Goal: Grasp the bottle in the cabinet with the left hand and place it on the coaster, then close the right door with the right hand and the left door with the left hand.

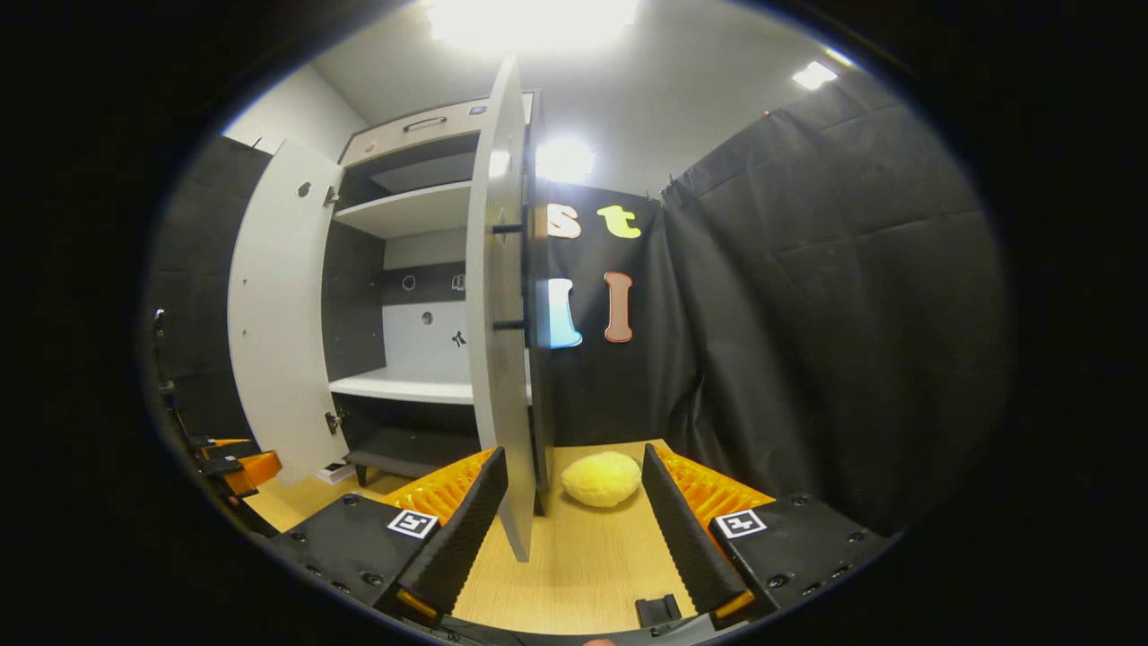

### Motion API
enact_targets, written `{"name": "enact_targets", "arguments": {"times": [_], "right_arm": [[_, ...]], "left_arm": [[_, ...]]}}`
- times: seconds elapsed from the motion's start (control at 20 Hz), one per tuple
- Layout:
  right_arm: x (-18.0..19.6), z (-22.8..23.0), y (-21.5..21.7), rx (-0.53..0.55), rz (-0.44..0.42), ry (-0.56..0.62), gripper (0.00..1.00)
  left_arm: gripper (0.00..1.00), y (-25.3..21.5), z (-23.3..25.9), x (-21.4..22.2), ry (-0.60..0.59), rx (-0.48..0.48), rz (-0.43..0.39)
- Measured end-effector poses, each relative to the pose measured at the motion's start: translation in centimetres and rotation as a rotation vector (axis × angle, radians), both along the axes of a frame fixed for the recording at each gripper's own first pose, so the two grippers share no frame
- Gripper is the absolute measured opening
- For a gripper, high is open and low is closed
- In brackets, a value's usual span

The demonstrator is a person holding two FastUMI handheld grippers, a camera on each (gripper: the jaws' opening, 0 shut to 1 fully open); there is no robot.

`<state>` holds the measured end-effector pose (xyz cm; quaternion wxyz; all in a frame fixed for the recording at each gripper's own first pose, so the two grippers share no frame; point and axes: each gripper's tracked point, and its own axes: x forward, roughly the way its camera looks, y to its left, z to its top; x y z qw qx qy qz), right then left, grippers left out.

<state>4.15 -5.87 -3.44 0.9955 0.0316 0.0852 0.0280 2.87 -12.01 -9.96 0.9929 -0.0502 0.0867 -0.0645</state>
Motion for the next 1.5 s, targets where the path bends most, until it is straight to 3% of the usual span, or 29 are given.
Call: {"name": "enact_targets", "arguments": {"times": [0.5,0.75,1.2,1.5], "right_arm": [[6.7,7.0,-1.6,0.063,-0.177,-0.103,0.99],[9.4,8.6,-2.8,0.009,-0.316,-0.125,0.98],[10.4,8.3,-0.3,-0.014,-0.344,-0.091,0.97],[9.9,8.7,1.2,-0.087,-0.344,-0.104,0.97]], "left_arm": [[0.84,13.4,5.8,-0.6,-0.008,0.106,0.173],[0.84,19.1,7.1,0.1,-0.041,0.121,0.234],[0.84,25.5,7.2,3.1,-0.063,0.127,0.268],[0.84,26.7,6.1,5.7,-0.063,0.098,0.249]]}}
